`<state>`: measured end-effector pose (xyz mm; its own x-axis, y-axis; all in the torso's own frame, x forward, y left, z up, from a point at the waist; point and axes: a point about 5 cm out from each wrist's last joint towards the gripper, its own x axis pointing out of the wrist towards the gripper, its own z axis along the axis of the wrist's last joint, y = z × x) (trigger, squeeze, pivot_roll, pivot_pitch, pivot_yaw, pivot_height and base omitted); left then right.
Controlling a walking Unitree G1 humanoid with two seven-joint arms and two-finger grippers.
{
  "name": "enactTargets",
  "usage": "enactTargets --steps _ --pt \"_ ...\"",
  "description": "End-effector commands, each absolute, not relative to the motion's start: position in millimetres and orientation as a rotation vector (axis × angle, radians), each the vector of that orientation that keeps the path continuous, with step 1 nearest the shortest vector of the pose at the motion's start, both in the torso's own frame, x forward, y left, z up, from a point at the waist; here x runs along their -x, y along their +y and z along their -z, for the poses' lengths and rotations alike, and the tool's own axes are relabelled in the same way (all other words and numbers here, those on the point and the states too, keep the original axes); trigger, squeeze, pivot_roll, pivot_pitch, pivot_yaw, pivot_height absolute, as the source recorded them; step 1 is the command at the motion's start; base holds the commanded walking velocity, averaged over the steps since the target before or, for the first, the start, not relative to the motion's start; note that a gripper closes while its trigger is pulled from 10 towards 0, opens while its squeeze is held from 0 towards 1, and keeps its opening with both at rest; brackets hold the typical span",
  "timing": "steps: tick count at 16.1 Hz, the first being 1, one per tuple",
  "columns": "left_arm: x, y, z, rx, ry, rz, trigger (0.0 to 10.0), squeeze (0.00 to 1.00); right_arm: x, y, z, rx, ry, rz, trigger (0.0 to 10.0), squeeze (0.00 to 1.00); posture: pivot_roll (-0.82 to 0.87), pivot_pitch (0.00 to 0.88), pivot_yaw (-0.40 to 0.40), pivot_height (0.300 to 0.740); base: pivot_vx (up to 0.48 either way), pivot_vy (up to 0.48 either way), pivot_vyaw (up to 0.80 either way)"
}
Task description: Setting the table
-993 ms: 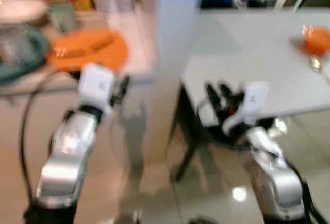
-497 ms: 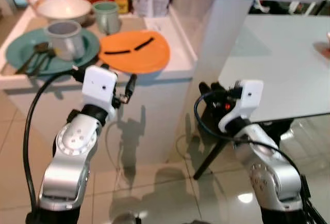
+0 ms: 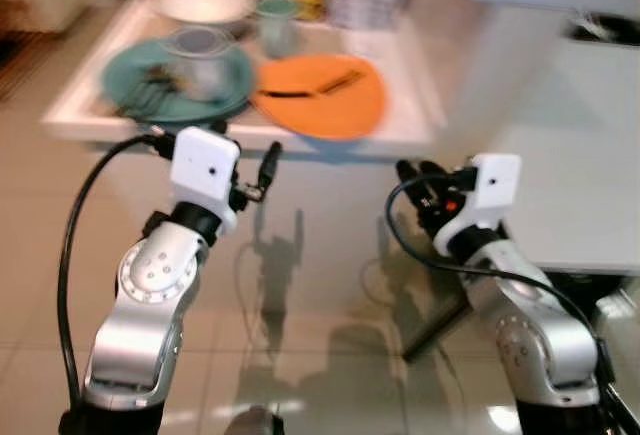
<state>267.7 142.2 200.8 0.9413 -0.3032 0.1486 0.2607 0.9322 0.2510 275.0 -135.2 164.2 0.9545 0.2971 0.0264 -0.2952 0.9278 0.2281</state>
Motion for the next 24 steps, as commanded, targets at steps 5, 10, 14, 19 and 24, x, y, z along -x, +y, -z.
enactTargets --steps 5,10,14,19,24 --pt "-263.0 135.9 -203.6 -0.215 -0.207 0.354 10.0 0.00 -273.0 -144.1 -163.6 -0.264 0.002 -0.264 10.0 0.00 0.06 0.054 -0.061 0.740 0.407 0.000 0.00" --pt "-247.1 125.7 -201.0 -0.182 -0.218 0.548 10.0 0.00 -264.6 -153.6 -168.9 -0.418 -0.045 -0.219 10.0 1.00 0.06 0.058 -0.065 0.740 0.000 0.000 0.00" --pt "-237.4 116.6 -199.5 -0.177 -0.198 0.667 10.0 0.00 -269.8 -157.1 -154.0 -0.545 0.098 -0.162 10.0 1.00 0.06 0.060 -0.069 0.740 0.000 0.000 0.00" --pt "-232.5 117.2 -196.4 -0.191 -0.166 0.722 10.0 0.00 -279.5 -129.5 -146.9 -0.847 0.257 -0.241 10.0 1.00 0.07 0.063 -0.076 0.740 0.000 0.000 0.00" --pt "-226.6 116.9 -189.6 -0.215 -0.114 0.769 10.0 0.00 -300.2 -117.5 -151.2 -1.063 0.289 -0.245 10.0 0.00 0.08 0.064 -0.081 0.740 0.000 0.000 0.00"
